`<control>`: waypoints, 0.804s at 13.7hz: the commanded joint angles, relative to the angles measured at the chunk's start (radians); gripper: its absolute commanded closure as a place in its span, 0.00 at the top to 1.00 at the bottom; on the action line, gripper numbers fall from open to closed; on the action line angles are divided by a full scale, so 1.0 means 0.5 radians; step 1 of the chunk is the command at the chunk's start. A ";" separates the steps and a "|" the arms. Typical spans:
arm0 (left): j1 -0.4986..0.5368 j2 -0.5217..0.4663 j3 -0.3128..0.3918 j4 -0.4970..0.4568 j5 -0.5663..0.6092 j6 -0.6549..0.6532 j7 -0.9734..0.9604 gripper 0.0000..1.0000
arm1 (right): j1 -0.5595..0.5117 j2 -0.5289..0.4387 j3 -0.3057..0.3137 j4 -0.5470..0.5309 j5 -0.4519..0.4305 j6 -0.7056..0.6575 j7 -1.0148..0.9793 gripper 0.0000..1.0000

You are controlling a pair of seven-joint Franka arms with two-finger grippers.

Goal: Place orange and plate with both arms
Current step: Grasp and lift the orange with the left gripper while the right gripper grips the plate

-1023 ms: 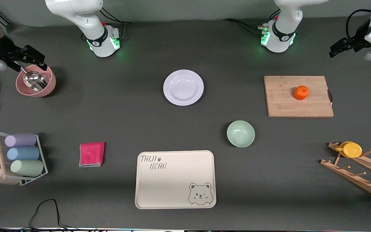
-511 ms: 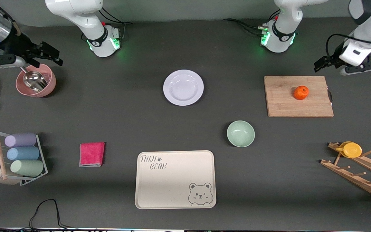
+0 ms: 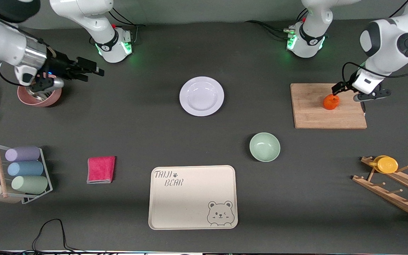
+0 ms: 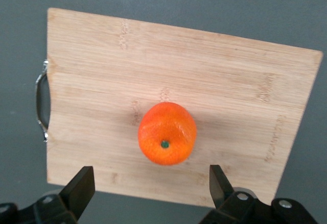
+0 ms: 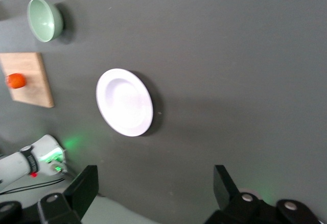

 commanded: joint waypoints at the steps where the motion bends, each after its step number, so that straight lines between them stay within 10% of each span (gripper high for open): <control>1: 0.016 0.159 -0.007 -0.064 0.012 0.265 0.032 1.00 | 0.027 0.027 -0.015 -0.214 0.308 0.165 -0.146 1.00; 11: -0.002 0.338 -0.010 -0.101 -0.010 0.511 0.026 1.00 | 0.175 0.545 -0.018 -0.675 1.440 0.589 -1.510 1.00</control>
